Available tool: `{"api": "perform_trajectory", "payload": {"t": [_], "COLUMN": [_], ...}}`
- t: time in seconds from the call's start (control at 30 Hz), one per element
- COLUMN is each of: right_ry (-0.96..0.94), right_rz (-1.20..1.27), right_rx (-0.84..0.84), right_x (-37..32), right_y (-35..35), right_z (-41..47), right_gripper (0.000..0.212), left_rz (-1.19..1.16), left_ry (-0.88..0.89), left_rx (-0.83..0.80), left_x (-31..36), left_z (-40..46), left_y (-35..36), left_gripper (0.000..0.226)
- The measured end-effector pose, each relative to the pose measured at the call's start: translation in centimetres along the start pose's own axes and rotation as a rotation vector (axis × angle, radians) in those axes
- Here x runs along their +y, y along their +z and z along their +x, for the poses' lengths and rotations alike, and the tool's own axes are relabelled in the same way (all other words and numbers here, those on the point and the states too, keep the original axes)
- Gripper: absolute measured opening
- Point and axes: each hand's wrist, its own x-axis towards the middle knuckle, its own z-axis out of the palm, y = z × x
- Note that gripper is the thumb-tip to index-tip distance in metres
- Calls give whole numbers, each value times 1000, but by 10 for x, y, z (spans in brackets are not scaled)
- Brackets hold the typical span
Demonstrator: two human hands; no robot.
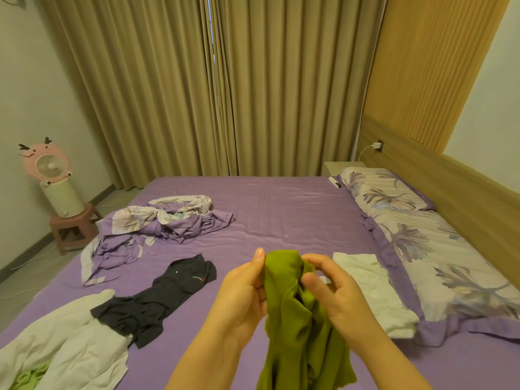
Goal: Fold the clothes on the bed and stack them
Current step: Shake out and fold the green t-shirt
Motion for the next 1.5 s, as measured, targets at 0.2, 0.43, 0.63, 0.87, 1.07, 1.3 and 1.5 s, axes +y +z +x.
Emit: {"api": "perform_trajectory", "payload": {"t": [0.2,0.43,0.63,0.87,1.07,1.3,1.5], "right_ry": [165,235,211,205,178,-22,-178], "right_rz": [337,378,169,-500,-1568,-1060,-595], "right_rx": [-23,-15,-74,-355,-399,-242,-189], "right_x": [-14,-21,-32,-27,-23,-63,-85], "right_y": [2,0,-4,-44,-60,-85,-81], "right_z": [-2,9,19,40,58,82,84], "right_gripper": [33,41,30,29,42,6,6], "left_rz": [99,416,451,393,914,1926,1964], "left_ry": [48,118,88,260,-46,-30,-173], "left_rx": [81,-352,-477,-285,-253,-199,-30], "left_x": [-5,-12,-7,13,40,38,13], "left_z": [9,0,-4,7,43,45,64], "left_y": [-16,-43,-43,-58,-64,-77,-95], "left_gripper": [36,58,31,38,54,102,59]}}
